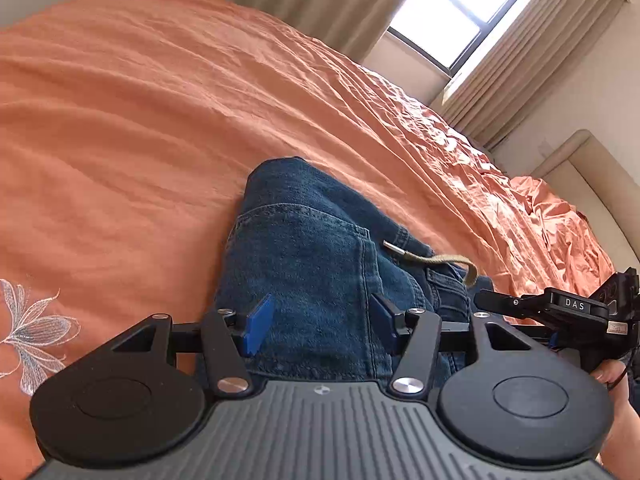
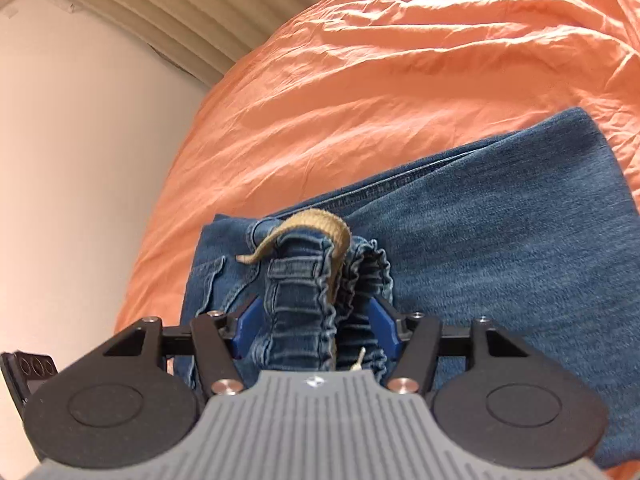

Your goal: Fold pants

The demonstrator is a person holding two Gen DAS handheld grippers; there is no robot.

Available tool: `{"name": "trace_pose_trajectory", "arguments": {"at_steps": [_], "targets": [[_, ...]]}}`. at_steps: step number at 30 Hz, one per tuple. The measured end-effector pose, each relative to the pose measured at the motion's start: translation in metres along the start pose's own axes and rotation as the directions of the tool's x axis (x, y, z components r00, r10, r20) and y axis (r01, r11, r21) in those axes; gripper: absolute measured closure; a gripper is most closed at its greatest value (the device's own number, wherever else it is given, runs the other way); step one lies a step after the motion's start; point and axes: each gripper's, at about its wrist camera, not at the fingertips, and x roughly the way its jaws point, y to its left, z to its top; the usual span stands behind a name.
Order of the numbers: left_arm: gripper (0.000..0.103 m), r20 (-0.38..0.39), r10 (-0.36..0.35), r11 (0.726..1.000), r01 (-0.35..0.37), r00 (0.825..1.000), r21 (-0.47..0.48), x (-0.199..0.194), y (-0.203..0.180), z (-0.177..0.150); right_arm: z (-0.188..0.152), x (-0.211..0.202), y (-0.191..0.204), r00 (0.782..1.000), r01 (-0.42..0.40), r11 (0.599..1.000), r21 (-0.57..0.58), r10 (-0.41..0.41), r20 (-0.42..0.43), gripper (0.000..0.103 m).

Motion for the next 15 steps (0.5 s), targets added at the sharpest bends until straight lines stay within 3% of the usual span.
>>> {"name": "trace_pose_trajectory", "arguments": {"at_steps": [5,7,8,12,15], "targets": [[0.039,0.015,-0.017,0.999,0.017,1.0,-0.033,0.014,0.009,0.011,0.013,0.034,-0.021,0.998,-0.058,0.994,0.094,0.06,-0.021,0.049],[0.039,0.014,-0.017,0.999,0.017,1.0,-0.044,0.019,0.013,0.015,0.012,0.046,-0.029,0.994,-0.098,0.986,0.137,0.102,-0.025,0.061],[0.039,0.014,-0.015,0.999,0.015,1.0,-0.045,0.021,0.014,0.016,0.012,0.05,-0.03,0.994,-0.106,0.984,0.144,0.111,-0.026,0.072],[0.041,0.02,-0.005,0.999,0.006,1.0,-0.044,0.026,0.016,0.017,0.011,0.044,-0.009,0.997,-0.076,0.997,0.009,0.076,-0.003,0.086],[0.043,0.042,0.01,0.999,-0.008,0.999,-0.043,0.023,0.014,0.018,0.019,0.032,0.022,0.999,-0.039,0.995,-0.087,0.041,0.015,0.088]]}}
